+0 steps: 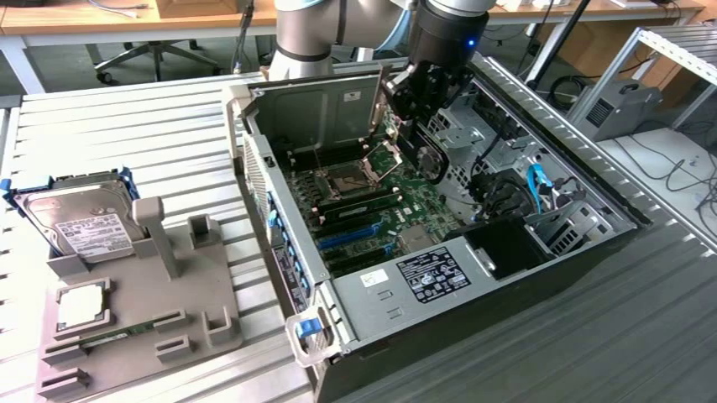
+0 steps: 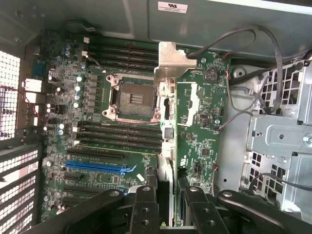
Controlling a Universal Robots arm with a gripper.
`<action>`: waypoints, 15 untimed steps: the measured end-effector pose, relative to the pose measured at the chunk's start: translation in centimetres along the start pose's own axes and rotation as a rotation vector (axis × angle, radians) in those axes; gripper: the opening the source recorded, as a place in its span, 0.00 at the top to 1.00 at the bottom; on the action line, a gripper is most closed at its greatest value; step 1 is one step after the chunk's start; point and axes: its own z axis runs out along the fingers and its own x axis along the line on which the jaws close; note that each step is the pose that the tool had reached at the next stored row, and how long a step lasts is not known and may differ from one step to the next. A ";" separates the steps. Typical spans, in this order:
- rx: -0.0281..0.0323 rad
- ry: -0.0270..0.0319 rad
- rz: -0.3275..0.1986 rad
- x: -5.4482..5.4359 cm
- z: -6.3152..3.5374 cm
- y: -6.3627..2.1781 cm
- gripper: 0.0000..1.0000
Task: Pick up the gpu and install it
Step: 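Insert the gpu into the slot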
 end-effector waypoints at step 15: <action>-0.0015 0.0012 -0.058 0.0 0.00 0.00 0.74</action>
